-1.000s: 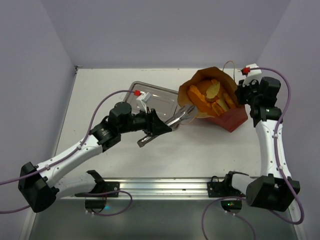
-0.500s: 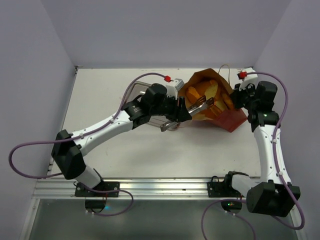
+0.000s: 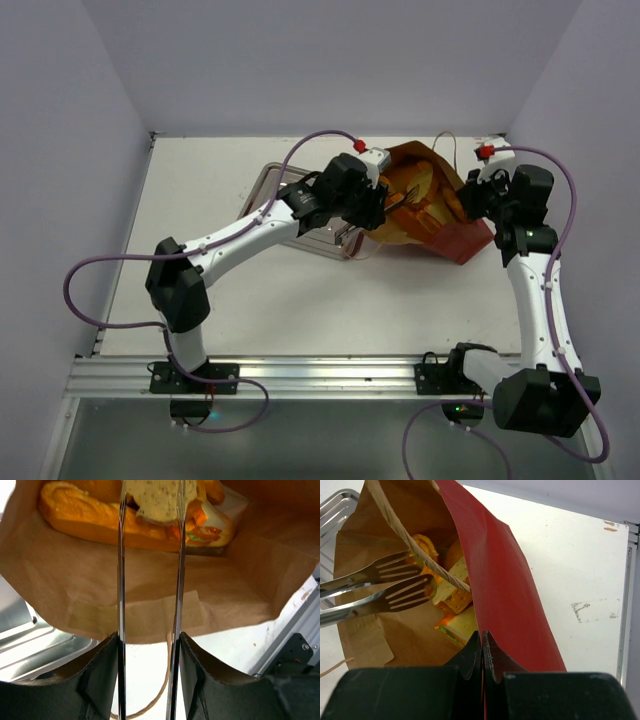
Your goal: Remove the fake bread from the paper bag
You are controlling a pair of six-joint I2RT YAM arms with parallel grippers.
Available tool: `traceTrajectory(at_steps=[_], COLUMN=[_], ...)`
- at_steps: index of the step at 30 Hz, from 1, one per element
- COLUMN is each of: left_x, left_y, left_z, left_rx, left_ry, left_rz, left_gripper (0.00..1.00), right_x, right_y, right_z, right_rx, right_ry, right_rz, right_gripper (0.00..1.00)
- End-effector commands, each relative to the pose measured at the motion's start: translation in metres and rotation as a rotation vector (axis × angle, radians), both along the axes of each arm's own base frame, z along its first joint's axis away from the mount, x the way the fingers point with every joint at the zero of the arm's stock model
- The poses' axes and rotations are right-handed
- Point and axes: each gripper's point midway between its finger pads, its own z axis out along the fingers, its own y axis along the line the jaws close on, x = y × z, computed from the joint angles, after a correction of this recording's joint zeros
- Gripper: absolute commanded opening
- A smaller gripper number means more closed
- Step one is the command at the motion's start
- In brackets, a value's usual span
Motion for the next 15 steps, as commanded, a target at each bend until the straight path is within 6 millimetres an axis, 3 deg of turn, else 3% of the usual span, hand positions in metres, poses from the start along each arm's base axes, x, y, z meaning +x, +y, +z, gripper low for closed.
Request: traceTrajectory(at_steps=[1,15], left_x=[0.013,0.013], left_y=[-0.005,-0.020], left_z=[0.022,0.040], left_rx=[0.012,-0.046], left_ry=[-0.086,-0.097], left_rz=[-0.004,-0.042], left_gripper=[0.52,0.52], right_x=[0.001,0.000], right_y=[0.007,0.008], right_z=[0.010,0.006], right_rx=[0.023,0.030], right_ry=[-0.043,-0.036], right_rz=[0.023,0.022], right_gripper=[0.00,0.00])
